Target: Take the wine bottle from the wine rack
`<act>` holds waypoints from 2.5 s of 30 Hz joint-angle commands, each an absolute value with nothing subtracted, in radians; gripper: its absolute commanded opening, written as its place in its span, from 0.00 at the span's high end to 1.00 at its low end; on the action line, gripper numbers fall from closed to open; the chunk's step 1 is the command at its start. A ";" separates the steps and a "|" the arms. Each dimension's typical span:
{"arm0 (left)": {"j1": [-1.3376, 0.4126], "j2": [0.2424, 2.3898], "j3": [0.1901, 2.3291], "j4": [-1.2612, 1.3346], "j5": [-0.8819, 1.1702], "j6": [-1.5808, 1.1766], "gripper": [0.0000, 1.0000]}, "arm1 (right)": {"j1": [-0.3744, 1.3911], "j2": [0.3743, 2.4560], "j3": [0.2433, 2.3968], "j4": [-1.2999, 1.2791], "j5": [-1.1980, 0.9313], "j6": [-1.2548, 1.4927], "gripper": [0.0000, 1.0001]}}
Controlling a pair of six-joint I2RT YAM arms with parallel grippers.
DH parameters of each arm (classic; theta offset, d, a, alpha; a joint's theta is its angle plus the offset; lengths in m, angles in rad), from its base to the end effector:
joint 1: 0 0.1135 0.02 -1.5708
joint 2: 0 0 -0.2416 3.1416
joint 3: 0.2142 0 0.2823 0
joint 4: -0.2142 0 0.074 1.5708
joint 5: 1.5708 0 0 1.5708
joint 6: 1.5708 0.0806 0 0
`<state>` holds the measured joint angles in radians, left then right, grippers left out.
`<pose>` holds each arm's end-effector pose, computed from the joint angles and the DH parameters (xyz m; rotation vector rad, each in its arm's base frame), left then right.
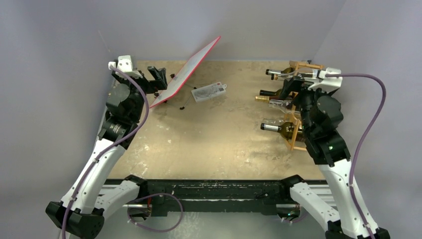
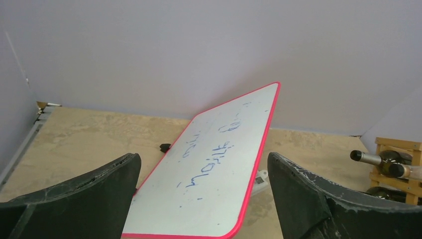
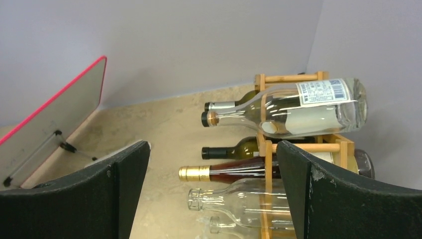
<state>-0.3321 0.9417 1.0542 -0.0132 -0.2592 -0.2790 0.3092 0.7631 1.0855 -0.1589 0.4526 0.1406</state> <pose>0.2869 -0.0771 0.4145 -0.1722 1.4721 -0.3051 0.2322 0.0372 0.4486 0.2559 1.4009 0.0527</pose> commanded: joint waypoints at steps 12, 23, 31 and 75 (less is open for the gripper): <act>-0.501 0.928 1.009 0.139 -0.466 -0.240 0.09 | 0.324 0.977 1.339 -0.599 0.286 -0.080 0.00; -0.542 0.906 0.995 0.156 -0.662 -0.231 0.12 | 0.325 0.987 1.308 -0.572 0.337 -0.430 0.00; -0.564 0.902 0.985 0.166 -0.712 -0.218 0.12 | 0.325 1.010 1.301 -0.654 0.150 -0.702 0.07; -0.584 0.908 0.966 0.184 -0.758 -0.212 0.13 | 0.358 1.180 1.044 -0.392 0.368 -1.024 0.24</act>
